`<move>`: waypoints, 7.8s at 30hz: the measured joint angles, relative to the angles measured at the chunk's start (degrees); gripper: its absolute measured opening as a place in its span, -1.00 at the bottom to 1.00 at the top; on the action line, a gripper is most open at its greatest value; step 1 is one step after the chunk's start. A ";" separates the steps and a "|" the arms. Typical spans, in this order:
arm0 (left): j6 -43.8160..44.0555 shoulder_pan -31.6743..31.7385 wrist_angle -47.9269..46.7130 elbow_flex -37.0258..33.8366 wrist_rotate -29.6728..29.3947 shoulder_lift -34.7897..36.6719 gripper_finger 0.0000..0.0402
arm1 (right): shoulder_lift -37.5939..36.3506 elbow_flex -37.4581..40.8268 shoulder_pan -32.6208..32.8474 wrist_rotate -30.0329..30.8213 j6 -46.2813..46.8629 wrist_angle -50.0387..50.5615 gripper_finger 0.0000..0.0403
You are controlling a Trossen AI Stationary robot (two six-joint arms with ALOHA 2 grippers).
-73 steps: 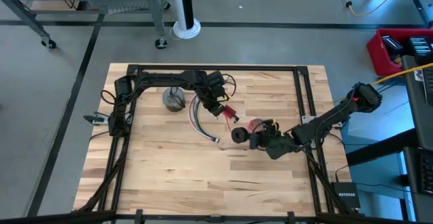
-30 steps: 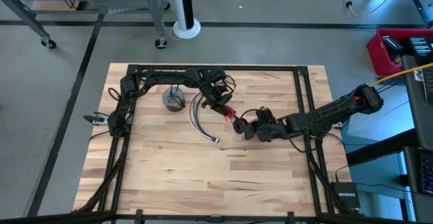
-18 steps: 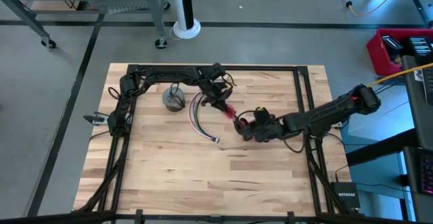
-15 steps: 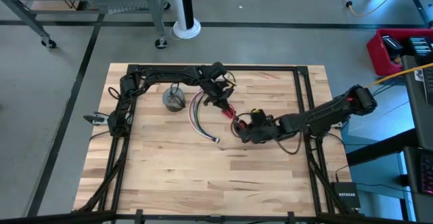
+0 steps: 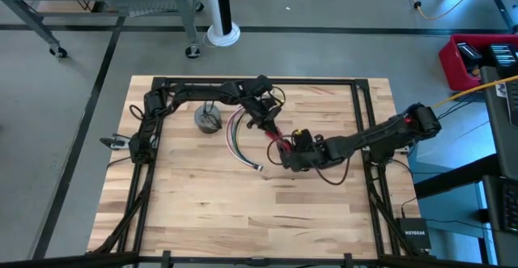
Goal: Coil cords
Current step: Coil the red wire onto the spool
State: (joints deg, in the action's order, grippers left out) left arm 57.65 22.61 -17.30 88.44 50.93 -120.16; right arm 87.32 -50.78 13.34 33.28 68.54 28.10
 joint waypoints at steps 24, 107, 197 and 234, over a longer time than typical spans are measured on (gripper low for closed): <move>-5.31 -1.70 7.17 0.00 5.08 0.02 -1.00 | 0.01 0.00 -4.00 -4.29 0.41 -6.10 -0.99; -51.69 -14.78 -0.40 0.04 -42.64 11.08 -1.00 | -1.47 0.33 -3.89 13.63 10.34 -15.01 -0.99; -56.33 -23.50 -1.03 0.04 -56.62 15.88 -1.00 | -17.15 0.50 -3.89 21.22 -7.21 -17.77 -0.99; -53.45 -24.28 13.97 -17.26 -61.75 18.75 -1.00 | -28.92 11.61 12.63 26.43 0.26 -16.75 -0.98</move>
State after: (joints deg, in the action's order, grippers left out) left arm 4.20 -1.67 -3.33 71.19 -10.82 -101.41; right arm 58.40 -39.17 25.97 59.71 68.80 11.34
